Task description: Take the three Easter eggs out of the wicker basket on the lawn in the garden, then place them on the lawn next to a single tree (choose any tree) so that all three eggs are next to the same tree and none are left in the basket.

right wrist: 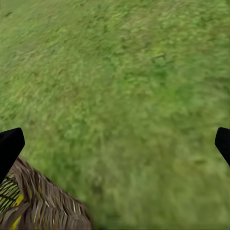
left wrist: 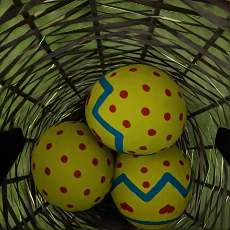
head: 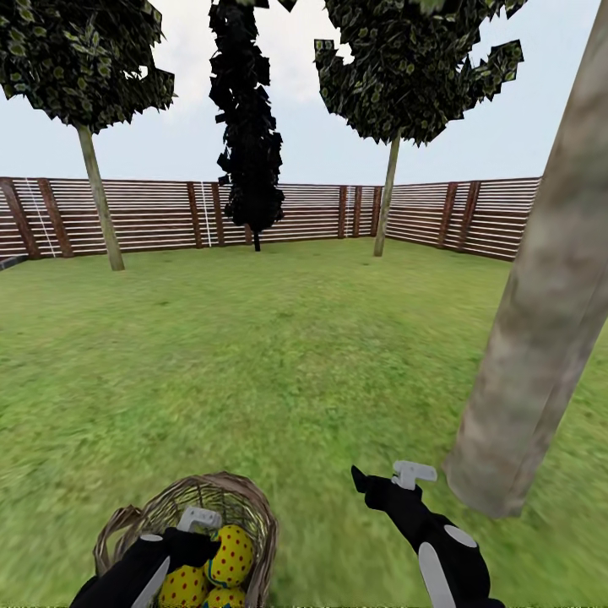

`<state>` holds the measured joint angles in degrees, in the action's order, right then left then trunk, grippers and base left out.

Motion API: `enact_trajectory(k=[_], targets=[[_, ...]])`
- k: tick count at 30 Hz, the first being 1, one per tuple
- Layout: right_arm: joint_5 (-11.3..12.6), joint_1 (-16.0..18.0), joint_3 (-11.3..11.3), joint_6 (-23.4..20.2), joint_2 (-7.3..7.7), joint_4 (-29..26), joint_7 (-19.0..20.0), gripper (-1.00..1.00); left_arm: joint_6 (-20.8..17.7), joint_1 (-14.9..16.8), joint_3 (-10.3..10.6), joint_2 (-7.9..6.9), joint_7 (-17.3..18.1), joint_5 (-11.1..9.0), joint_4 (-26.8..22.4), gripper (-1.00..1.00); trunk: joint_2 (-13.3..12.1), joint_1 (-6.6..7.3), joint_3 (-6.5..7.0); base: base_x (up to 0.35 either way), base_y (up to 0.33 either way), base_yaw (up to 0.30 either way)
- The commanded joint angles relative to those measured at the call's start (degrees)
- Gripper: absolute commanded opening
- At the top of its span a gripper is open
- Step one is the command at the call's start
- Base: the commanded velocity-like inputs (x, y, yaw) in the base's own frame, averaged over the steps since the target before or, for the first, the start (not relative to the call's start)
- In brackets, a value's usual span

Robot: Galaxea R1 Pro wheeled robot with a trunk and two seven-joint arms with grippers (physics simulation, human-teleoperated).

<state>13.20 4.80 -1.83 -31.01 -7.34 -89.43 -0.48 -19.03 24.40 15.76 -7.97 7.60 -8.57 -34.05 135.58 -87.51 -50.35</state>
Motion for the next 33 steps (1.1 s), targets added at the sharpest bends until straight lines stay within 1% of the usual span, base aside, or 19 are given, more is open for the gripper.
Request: enact_trajectory(k=[1,19,25,33], targets=[[0.2,0.0,0.0,-0.3,-0.02,-0.1,-0.1,1.0,-0.3,0.0,0.3,-0.09,-0.1,-0.6,-0.1,1.0,0.4,-0.21,-0.24,0.0,0.0,0.0],[0.2,0.0,-0.3,-0.3,-0.04,0.9,-0.1,1.0,-0.3,0.7,0.2,-0.17,0.0,-0.7,-1.4,1.0,7.7,-4.17,-3.48,0.0,0.0,0.0],[0.1,0.0,-0.3,-0.3,-0.04,0.9,-0.1,1.0,-0.6,1.6,0.1,-0.46,0.0,-0.8,-1.4,1.0,7.7,-4.32,-4.81,0.0,0.0,0.0],[0.1,0.0,-0.4,-0.3,-0.04,0.9,-0.1,1.0,-0.3,1.9,0.1,-0.46,1.1,-0.7,-1.4,1.0,7.8,-4.53,-6.58,0.0,0.0,0.0]])
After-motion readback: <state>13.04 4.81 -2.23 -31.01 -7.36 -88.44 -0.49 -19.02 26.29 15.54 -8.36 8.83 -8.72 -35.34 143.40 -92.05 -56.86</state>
